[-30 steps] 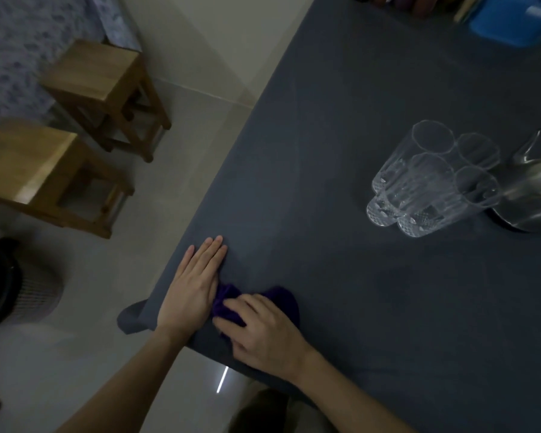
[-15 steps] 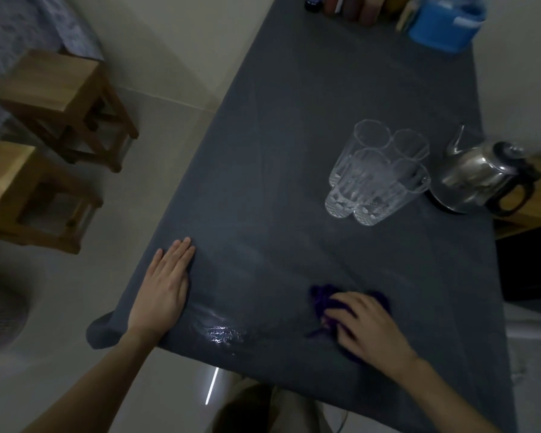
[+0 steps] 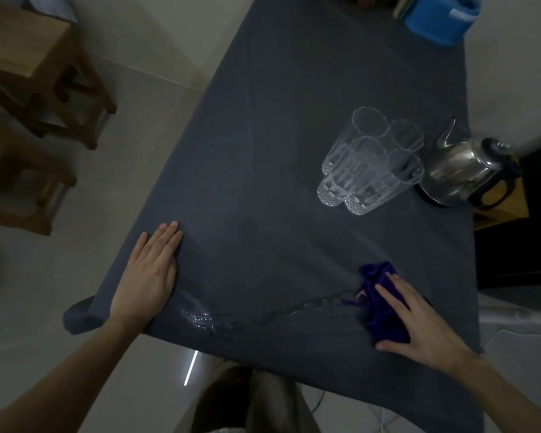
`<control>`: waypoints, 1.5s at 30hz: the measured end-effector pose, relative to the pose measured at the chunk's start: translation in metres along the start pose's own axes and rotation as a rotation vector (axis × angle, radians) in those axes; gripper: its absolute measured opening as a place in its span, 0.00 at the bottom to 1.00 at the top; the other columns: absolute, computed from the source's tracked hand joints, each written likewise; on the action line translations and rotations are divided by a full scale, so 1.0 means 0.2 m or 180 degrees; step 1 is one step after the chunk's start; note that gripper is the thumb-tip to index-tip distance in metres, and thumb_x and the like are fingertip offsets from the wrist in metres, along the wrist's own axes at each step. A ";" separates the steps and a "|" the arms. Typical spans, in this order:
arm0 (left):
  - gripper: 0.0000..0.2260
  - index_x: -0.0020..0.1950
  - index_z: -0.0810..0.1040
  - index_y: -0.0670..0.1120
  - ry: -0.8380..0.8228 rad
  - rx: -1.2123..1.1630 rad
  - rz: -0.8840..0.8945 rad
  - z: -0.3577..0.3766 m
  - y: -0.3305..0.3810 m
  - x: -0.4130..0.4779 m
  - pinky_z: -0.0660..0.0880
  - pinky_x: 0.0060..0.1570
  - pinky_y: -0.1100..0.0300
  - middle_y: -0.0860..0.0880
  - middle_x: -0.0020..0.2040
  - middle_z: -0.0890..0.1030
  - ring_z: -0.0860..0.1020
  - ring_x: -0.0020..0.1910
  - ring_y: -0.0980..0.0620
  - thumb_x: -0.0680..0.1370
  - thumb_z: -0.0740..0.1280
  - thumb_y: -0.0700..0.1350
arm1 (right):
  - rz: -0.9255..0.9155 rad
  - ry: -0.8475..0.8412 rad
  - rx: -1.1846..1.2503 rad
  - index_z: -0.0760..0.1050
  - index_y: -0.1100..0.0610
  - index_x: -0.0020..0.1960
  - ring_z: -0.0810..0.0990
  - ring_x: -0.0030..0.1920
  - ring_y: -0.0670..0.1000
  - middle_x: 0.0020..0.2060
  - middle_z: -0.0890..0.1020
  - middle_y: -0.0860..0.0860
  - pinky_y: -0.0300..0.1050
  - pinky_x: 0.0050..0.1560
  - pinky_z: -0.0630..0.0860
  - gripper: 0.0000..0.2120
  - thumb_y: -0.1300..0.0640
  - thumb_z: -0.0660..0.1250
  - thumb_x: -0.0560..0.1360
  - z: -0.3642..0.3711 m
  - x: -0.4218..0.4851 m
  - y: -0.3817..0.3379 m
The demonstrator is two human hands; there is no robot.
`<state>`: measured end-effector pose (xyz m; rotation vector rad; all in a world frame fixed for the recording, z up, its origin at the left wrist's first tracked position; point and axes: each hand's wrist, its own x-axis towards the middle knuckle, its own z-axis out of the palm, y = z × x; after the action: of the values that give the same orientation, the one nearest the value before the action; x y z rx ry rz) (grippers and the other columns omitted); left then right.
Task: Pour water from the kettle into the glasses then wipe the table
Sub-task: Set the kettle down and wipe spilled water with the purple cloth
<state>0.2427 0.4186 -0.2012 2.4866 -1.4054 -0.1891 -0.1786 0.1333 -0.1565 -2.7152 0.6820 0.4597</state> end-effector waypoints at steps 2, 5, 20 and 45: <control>0.22 0.72 0.67 0.39 0.0016 -0.0004 0.0029 0.00 0.00 0.00 0.50 0.76 0.51 0.43 0.74 0.67 0.63 0.74 0.46 0.79 0.51 0.44 | -0.0004 0.0263 -0.0007 0.48 0.44 0.78 0.55 0.76 0.55 0.78 0.51 0.51 0.57 0.71 0.64 0.44 0.26 0.58 0.70 0.02 0.02 -0.03; 0.23 0.73 0.66 0.39 0.0008 0.0026 0.0053 0.01 -0.01 0.00 0.51 0.76 0.49 0.43 0.74 0.66 0.62 0.74 0.46 0.80 0.50 0.45 | 0.0081 0.0769 -0.0176 0.62 0.53 0.73 0.67 0.66 0.60 0.69 0.67 0.58 0.58 0.64 0.71 0.35 0.30 0.52 0.75 0.07 0.05 -0.11; 0.22 0.74 0.65 0.40 -0.0050 0.0076 0.0072 0.00 -0.01 0.00 0.52 0.75 0.47 0.43 0.75 0.65 0.61 0.75 0.47 0.80 0.53 0.43 | -0.0625 0.1399 -0.0012 0.69 0.52 0.67 0.72 0.60 0.58 0.63 0.70 0.56 0.51 0.63 0.70 0.23 0.39 0.55 0.79 0.16 0.38 -0.54; 0.22 0.76 0.62 0.43 -0.0071 -0.0001 0.0021 0.00 -0.03 -0.01 0.48 0.76 0.51 0.46 0.77 0.61 0.56 0.77 0.50 0.81 0.53 0.41 | -0.2099 0.0709 0.0136 0.76 0.51 0.63 0.74 0.63 0.56 0.66 0.76 0.54 0.54 0.61 0.72 0.27 0.35 0.65 0.71 0.20 0.72 -1.41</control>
<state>0.2469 0.4232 -0.2033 2.4869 -1.4219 -0.2165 0.0735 0.3269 -0.1868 -2.7572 -0.1754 -0.0189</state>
